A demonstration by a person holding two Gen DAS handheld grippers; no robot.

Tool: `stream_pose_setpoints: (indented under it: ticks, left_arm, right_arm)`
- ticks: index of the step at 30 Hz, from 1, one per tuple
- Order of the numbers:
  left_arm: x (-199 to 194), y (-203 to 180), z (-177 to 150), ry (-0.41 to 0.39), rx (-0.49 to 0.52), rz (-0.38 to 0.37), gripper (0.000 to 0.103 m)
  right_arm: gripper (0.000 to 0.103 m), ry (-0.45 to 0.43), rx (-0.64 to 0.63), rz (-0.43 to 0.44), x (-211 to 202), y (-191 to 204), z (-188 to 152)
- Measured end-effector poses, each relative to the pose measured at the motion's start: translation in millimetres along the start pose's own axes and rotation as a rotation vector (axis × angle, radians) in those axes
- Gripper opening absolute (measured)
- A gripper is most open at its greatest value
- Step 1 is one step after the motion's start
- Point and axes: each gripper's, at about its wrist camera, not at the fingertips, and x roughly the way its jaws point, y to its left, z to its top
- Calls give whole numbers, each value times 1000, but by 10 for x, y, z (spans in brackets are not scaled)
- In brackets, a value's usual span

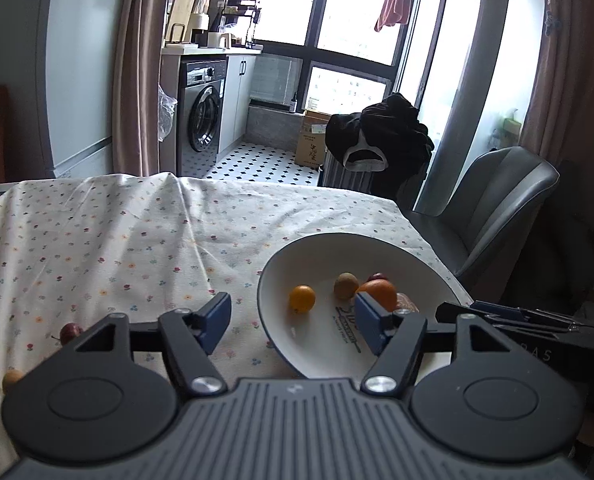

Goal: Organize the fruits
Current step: 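Open the left tool over the bowl while the right tool releases the wrapped piece into it, then move both open tools back toward the remaining fruit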

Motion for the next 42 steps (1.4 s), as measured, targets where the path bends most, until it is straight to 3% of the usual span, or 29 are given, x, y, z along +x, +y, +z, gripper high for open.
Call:
stream_pose_setpoints:
  ticks: [3,18,30,42]
  left_arm:
    - [-66,56,-13,-15,1,22,78]
    - [-449,501,-122,-43,-62,79,87]
    - [-774,895,-271,-62,-113,137,89]
    - [-1038,1293,-433,-70,-178,174,89]
  right_arm:
    - [58,-2,2,3,-12,21,-4]
    - [67,-5,-29,36,-125,373,-33]
    - [77,7,-59,102,-153,747,-112]
    - [77,34,-103,149,-154,1166,-199]
